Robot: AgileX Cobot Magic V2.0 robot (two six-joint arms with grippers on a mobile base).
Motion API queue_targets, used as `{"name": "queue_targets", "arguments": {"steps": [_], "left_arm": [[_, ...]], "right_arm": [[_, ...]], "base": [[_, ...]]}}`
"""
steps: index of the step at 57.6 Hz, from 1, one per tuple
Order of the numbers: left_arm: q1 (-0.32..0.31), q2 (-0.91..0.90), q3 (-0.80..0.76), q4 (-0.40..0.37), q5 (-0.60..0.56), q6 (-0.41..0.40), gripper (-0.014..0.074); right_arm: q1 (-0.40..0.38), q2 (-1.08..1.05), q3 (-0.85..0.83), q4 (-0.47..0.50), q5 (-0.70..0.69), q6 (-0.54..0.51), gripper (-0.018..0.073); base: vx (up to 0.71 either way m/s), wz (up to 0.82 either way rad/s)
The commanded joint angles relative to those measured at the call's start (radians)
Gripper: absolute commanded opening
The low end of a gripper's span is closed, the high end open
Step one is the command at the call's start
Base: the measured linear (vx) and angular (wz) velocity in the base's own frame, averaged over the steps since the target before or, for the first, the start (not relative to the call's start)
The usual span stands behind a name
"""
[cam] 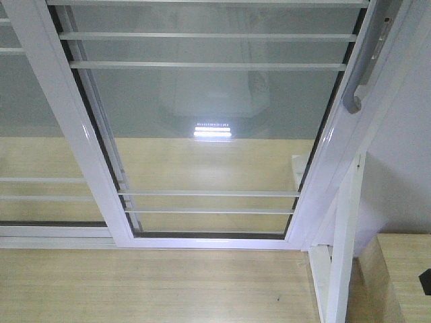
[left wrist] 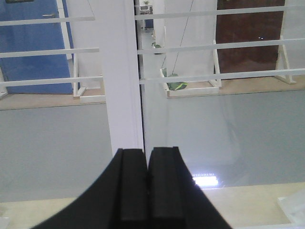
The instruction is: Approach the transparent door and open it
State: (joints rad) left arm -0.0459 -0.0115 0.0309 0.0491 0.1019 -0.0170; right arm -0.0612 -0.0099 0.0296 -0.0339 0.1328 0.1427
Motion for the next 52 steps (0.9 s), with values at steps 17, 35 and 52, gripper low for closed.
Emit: {"name": "queue_targets", "arguments": {"steps": [17, 35, 52], "left_arm": [[-0.006, -0.004, 0.015, -0.002, -0.081, -0.008, -0.0006], [-0.004, -0.004, 0.015, -0.002, -0.082, -0.008, -0.0006], [-0.004, -0.004, 0.015, -0.002, -0.082, -0.008, -0.0006]], "right_arm": [[0.000, -0.012, 0.004, -0.009, -0.084, -0.008, -0.0006], [0.000, -0.012, 0.004, -0.009, -0.085, -0.008, -0.0006], [0.000, -0.012, 0.004, -0.009, -0.085, -0.008, -0.0006]], "base": [[0.04, -0.03], [0.00, 0.01], [0.00, 0.00]]}}
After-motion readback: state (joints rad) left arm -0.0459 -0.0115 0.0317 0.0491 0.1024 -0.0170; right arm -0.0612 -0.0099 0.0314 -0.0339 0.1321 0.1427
